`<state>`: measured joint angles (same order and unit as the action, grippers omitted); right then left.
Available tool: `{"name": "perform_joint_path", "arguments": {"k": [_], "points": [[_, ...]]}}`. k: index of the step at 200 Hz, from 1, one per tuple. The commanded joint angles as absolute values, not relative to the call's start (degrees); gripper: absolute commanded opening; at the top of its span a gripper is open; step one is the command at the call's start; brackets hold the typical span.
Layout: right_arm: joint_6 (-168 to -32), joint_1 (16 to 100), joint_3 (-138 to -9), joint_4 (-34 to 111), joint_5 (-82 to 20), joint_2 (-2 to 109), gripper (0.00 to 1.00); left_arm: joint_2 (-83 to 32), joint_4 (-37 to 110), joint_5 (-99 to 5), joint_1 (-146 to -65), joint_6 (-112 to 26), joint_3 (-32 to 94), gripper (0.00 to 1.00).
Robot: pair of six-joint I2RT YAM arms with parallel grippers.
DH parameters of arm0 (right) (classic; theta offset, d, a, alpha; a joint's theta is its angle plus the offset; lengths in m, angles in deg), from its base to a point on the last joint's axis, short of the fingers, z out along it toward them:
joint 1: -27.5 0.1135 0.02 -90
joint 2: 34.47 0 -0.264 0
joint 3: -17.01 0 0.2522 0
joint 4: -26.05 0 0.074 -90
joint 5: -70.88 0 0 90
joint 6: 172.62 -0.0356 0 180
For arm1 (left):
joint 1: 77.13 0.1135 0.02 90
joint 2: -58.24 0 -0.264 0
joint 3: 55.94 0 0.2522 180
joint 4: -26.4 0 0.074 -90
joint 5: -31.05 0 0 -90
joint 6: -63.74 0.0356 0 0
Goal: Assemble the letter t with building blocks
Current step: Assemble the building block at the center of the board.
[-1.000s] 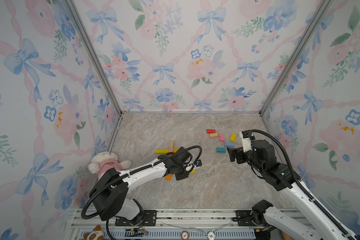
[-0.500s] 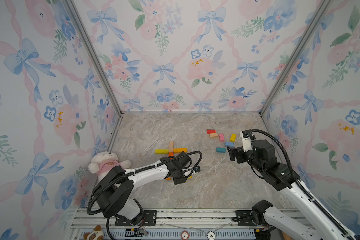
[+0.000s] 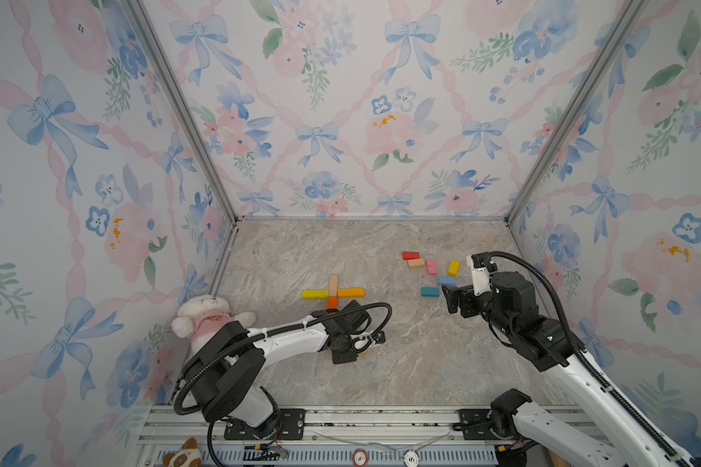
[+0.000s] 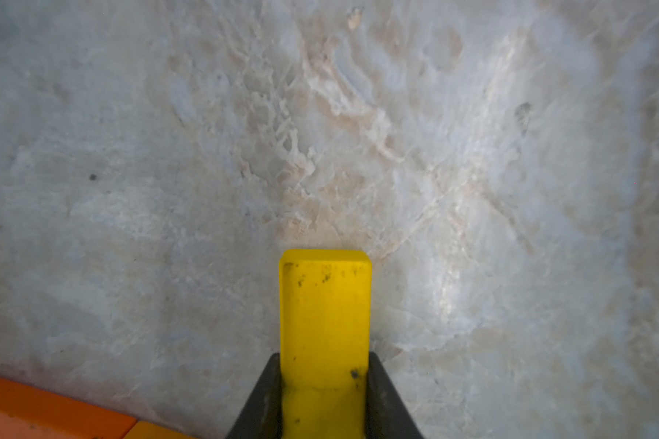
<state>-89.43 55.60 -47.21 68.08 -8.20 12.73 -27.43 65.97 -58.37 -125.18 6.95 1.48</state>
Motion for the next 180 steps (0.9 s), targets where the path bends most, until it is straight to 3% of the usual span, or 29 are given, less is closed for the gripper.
{"name": "perform_joint_path", "arguments": {"k": [1, 180], "points": [[-89.52, 54.89, -46.52, 67.29, -8.90, 12.61, 0.96, -26.00, 67.28, -59.03, -125.38, 10.53, -1.32, 0.09], [-89.63, 54.78, -46.24, 67.07, -9.64, 12.81, 0.96, -28.90, 67.08, -59.54, -123.32, 18.53, -1.59, 0.13]]}}
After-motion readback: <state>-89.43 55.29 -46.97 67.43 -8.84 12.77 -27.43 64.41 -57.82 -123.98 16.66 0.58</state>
